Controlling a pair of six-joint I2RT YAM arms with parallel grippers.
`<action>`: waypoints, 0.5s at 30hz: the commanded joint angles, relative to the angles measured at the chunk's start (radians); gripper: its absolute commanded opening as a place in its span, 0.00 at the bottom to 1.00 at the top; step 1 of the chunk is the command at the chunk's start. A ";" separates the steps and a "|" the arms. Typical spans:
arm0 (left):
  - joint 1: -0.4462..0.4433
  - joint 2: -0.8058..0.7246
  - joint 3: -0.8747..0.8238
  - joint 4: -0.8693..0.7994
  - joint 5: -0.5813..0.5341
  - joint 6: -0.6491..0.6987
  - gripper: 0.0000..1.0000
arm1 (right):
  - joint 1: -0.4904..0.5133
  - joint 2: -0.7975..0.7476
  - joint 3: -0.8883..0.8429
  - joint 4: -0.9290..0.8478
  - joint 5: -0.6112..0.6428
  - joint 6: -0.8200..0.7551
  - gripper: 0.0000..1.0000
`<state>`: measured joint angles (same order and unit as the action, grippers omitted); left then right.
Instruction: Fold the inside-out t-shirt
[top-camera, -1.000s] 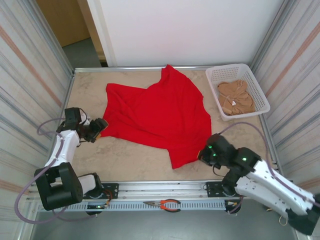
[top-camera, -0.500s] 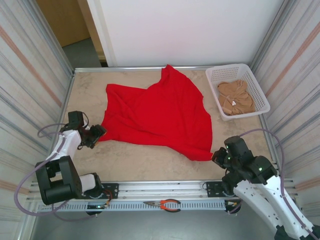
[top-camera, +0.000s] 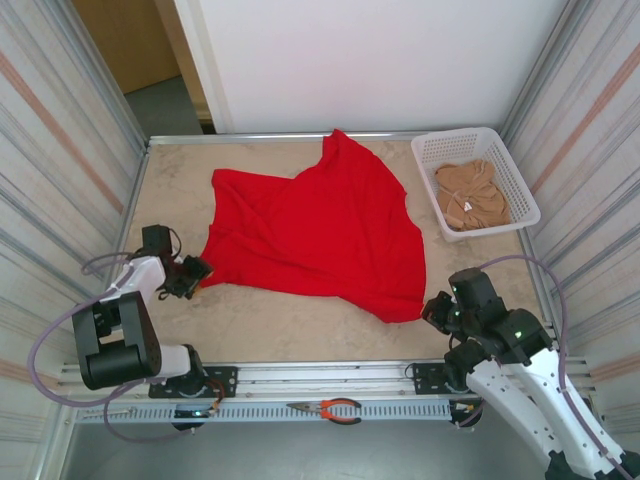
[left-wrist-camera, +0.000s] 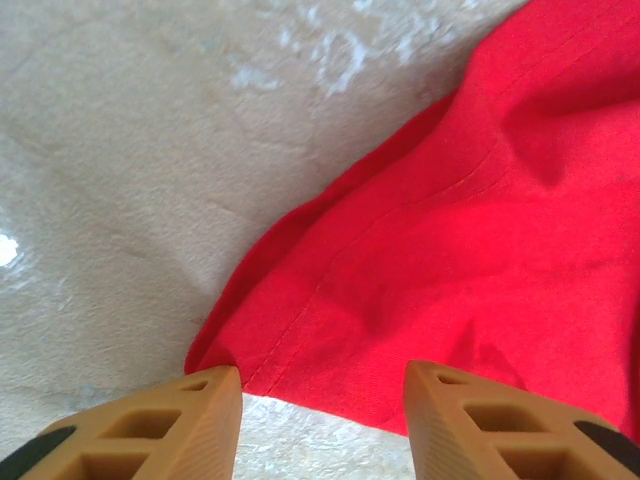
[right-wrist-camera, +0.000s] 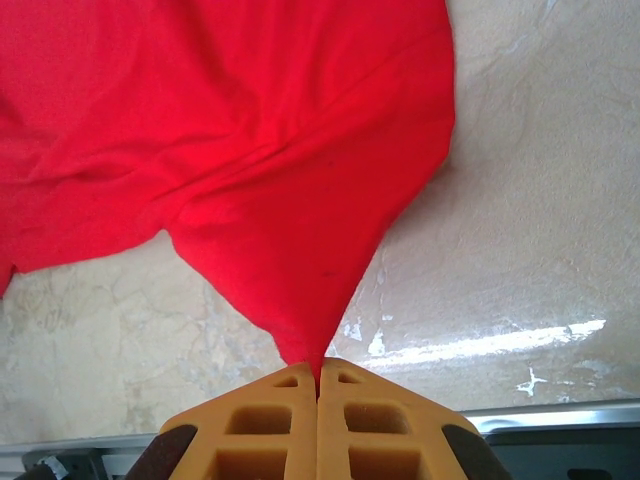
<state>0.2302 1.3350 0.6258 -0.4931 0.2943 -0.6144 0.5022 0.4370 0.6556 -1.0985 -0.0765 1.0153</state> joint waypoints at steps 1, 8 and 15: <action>0.007 0.009 -0.011 0.013 0.005 -0.013 0.46 | -0.007 0.006 -0.002 0.023 -0.013 -0.006 0.00; 0.010 0.029 0.023 0.046 0.034 -0.024 0.00 | -0.019 0.055 0.033 0.072 -0.016 -0.024 0.00; 0.021 -0.046 0.297 -0.131 0.044 0.074 0.00 | -0.165 0.195 0.203 0.149 -0.089 -0.145 0.00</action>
<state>0.2375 1.3437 0.8131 -0.5499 0.3172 -0.6022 0.3927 0.6064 0.7776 -1.0115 -0.1181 0.9489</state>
